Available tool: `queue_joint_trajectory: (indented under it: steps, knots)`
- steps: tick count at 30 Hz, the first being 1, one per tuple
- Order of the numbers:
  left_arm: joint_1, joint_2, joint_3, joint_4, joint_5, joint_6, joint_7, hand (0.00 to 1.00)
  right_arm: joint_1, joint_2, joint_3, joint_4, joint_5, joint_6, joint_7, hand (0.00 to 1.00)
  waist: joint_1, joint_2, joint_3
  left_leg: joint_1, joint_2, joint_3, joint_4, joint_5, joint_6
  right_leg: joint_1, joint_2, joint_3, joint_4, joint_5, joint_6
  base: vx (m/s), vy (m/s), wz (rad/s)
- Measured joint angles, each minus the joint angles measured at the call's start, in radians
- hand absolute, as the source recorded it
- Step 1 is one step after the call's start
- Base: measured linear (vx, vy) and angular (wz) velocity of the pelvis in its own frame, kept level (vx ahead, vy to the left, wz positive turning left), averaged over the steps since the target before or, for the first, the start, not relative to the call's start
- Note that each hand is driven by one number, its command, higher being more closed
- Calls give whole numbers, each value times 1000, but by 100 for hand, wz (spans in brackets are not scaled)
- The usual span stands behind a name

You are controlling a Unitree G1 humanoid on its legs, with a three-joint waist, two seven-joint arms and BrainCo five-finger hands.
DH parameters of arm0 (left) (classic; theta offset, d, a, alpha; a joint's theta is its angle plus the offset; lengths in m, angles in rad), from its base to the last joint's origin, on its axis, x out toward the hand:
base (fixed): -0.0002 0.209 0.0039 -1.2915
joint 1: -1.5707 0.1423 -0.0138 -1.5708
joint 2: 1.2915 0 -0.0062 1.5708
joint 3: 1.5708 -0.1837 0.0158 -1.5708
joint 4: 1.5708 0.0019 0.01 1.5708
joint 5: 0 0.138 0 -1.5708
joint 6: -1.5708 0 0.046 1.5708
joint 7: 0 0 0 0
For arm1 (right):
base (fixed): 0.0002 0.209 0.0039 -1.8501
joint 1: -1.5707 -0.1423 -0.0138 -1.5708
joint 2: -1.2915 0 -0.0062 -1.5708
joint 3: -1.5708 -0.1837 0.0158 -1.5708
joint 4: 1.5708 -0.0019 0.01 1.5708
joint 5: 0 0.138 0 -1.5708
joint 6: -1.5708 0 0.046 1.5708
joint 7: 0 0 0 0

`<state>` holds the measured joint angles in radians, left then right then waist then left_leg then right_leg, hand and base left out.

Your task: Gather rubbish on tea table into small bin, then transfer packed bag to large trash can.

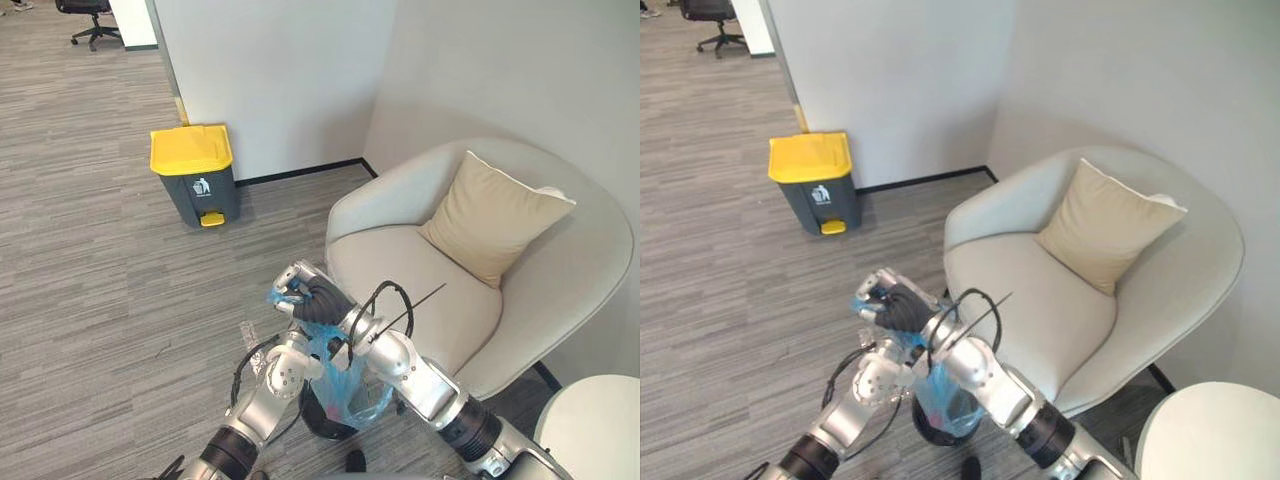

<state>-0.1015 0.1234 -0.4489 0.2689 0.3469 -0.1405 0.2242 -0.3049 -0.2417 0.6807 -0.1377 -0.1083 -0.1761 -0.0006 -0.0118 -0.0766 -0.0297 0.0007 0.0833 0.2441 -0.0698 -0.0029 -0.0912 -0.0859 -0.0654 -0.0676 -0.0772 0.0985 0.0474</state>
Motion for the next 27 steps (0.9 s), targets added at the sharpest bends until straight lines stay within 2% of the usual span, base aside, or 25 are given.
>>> queue_joint_trajectory:
  steps: [6, 12, 13, 19, 24, 27]
  knots:
    - [0, 0, 1, 0, -70, 2, 9, 100, 27, 7, 0, 0, -11, -7, 3, 100, -1, -3, 2, 0, 0, 1, -1, 0, 0, 0, 0, 1, 0, 0, 0, 0, 0, 0]
    - [0, -4, 2, -1, -128, 2, 8, 100, 64, 7, 0, 48, -123, -30, -5, 100, -2, -3, 2, 3, 0, 1, -8, 1, 0, 0, 0, 2, 0, -2, 2, 0, 0, 0]
    - [1, -11, 6, -2, -135, 2, 8, 100, 73, 6, -2, 73, -143, -30, -10, 0, -2, -3, 2, 7, 0, 1, -17, 4, 0, 0, 0, 1, 0, -2, 3, 0, 0, 0]
    - [11, -27, 43, -78, -167, 2, 9, 100, 92, 2, -21, 95, -240, -40, -52, 0, -5, -5, 3, 8, 2, -1, -21, 4, 1, 0, -1, 1, 0, -5, 6, 0, 0, 0]
    - [30, -30, 79, -125, -201, 2, 9, 100, 106, -19, -94, 76, -336, -61, -97, 0, -4, -7, 5, 13, -3, -1, -25, 3, 2, 3, -2, 3, 3, -10, 14, 0, 0, 0]
    - [50, -31, 97, -144, -233, 2, 10, 100, 131, -57, -164, 75, -384, -57, -130, 0, -4, -5, 10, 29, -6, 0, -33, 0, 4, 15, -3, 4, 8, -18, 24, 0, 0, 0]
